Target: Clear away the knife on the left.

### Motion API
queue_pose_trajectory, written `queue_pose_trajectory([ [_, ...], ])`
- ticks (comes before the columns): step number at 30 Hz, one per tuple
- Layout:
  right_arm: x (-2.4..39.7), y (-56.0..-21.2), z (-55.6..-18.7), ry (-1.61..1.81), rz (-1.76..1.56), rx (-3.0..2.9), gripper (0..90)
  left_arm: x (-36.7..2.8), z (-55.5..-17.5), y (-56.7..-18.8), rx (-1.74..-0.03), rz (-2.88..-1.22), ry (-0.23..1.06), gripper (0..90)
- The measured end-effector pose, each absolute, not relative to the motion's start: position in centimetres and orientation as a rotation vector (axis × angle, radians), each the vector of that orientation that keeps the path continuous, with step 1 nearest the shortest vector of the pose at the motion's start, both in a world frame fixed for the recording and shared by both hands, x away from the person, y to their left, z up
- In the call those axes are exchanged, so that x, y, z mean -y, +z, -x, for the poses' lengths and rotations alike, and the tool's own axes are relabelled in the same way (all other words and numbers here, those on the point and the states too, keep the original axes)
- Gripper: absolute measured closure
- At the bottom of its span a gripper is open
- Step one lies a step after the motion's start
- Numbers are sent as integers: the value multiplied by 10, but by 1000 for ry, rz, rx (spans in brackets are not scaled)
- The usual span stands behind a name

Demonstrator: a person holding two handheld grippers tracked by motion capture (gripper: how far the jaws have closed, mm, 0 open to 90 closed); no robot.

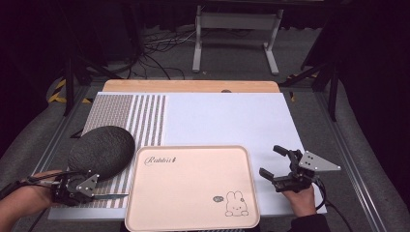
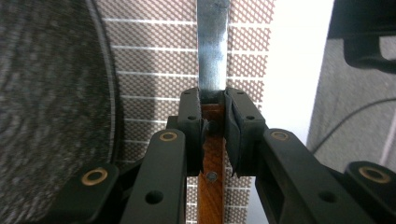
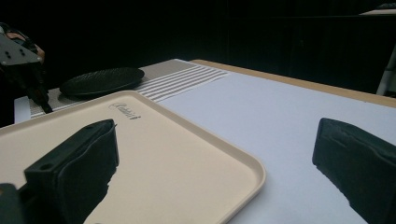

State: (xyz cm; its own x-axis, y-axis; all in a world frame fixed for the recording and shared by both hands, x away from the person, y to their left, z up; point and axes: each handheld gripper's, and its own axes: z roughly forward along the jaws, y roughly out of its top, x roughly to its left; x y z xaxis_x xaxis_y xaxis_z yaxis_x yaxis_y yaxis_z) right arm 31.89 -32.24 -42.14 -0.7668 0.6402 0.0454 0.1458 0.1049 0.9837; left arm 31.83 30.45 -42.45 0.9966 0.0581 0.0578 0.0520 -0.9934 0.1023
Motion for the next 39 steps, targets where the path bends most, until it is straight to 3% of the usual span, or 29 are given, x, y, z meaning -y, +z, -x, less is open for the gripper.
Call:
queue_pose_trajectory([
  [16, 323, -421, -320, 1709, -769, -1991, 13, -310, -314, -397, -235, -2967, 95, 780],
  [28, 324, -420, -319, 1702, -774, -1985, 13, -293, -325, -370, -608, -2845, 107, 779],
  [39, 326, -420, -319, 1701, -777, -1982, 13, -275, -325, -360, -712, -2724, 56, 778],
])
